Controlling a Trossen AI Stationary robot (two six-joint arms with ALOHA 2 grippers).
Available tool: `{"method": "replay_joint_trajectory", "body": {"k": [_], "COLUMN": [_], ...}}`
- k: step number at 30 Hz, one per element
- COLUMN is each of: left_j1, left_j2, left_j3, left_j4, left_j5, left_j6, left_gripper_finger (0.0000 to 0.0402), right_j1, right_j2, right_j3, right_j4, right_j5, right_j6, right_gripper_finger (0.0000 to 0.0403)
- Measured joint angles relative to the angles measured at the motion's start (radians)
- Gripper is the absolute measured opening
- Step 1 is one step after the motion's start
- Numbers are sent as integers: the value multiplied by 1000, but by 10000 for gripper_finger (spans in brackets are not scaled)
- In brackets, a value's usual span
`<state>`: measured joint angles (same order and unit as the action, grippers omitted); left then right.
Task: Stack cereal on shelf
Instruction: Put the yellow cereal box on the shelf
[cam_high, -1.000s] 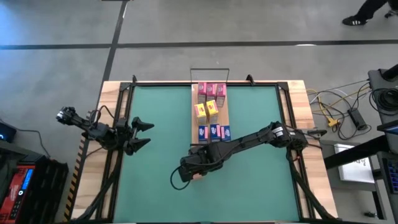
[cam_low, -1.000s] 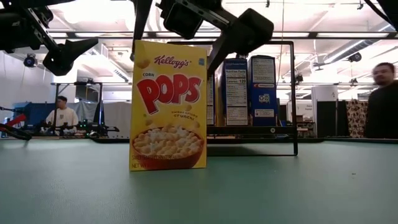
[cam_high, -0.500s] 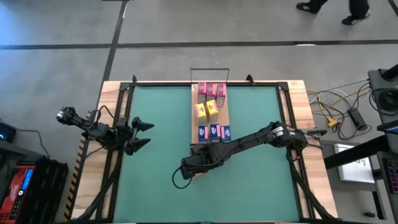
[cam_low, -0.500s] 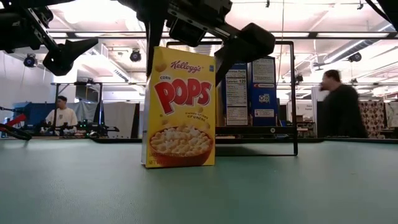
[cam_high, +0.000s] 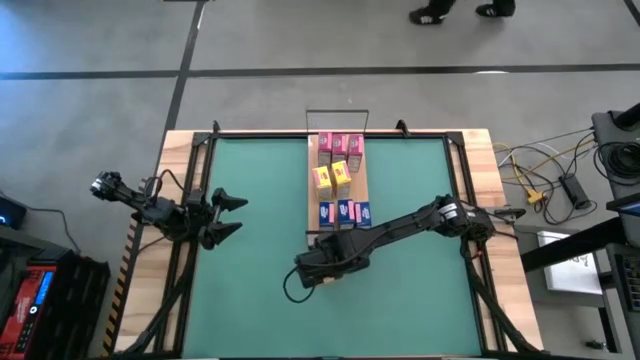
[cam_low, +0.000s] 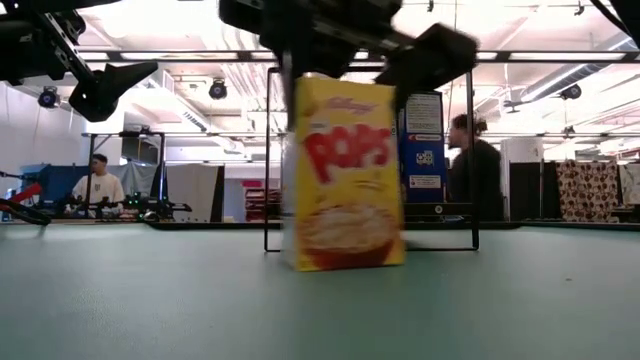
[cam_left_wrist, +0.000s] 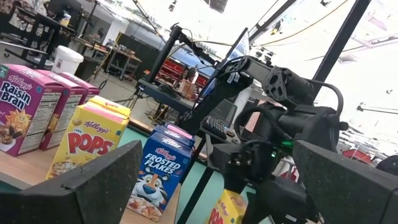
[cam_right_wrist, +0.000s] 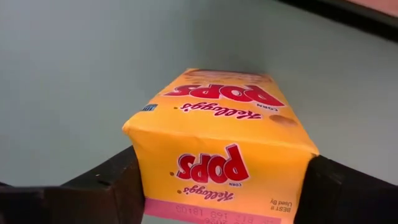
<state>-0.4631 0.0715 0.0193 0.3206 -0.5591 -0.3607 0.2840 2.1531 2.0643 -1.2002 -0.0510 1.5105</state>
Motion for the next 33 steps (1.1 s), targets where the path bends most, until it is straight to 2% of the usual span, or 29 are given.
{"method": "replay_joint_trajectory", "body": {"k": [12, 19, 24, 33], "left_j1": [0, 0, 0, 0], "left_j2": [0, 1, 1, 2], "left_j3": [0, 0, 0, 0], "left_j4": [0, 0, 0, 0], "left_j5": [0, 0, 0, 0], "left_j6": [0, 0, 0, 0], "left_gripper_finger": [398, 398, 398, 398], "right_j1": [53, 108, 148, 224], "right_j2": [-37, -127, -233, -512], "right_j3": [-4, -44, -183, -557], "right_j4": [-146, -205, -189, 2], "right_j5": [-36, 53, 59, 37], "right_j6": [61, 136, 171, 215], "right_gripper_finger": [255, 249, 249, 250]}}
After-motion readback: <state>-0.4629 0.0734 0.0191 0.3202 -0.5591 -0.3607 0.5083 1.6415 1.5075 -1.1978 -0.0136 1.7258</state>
